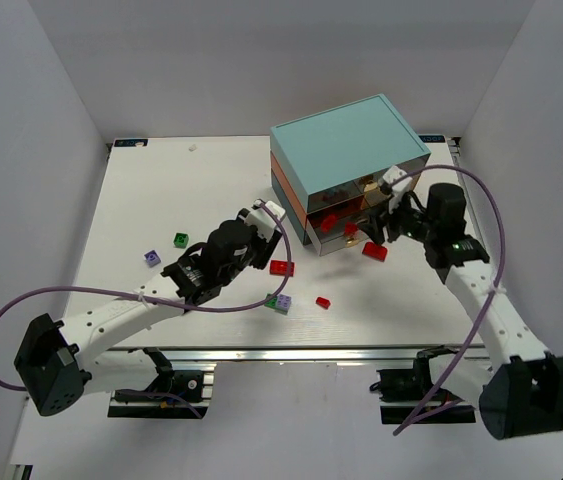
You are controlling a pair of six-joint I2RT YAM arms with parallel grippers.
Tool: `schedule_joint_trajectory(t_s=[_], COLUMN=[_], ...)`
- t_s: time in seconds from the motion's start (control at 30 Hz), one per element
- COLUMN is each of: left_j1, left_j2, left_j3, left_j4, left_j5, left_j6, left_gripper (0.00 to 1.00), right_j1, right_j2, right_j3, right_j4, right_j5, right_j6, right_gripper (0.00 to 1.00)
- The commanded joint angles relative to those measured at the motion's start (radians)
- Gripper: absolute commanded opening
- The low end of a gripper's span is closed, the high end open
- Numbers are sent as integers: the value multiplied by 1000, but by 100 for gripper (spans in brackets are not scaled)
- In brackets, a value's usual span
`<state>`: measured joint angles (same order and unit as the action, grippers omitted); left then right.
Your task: Sort the legos into containers by color
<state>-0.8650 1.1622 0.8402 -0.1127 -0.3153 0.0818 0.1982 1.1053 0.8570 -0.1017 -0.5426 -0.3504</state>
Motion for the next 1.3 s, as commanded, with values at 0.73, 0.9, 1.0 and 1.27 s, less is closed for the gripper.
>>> schedule_joint_trajectory(t_s=[0.73, 0.9, 1.0, 1.27], left_j1=[4, 4, 4, 4], left_j2=[-85, -84, -85, -87], left_j3=[5, 7, 5, 3], left_j4=[1, 1, 2, 5], left_j5=[-1, -1, -1, 1], left_j6=[9, 12, 12, 13], left_gripper=[61, 62, 62, 62], right_j1=[-255, -255, -255, -255], right_j2=[342, 412, 439, 488], right_j3=[-138, -105, -98, -85], right_j4=[-63, -4, 20, 53], right_j5=[-125, -96, -97, -125], right_j6=[-754, -731, -719, -740], right_gripper=[82, 84, 84, 76])
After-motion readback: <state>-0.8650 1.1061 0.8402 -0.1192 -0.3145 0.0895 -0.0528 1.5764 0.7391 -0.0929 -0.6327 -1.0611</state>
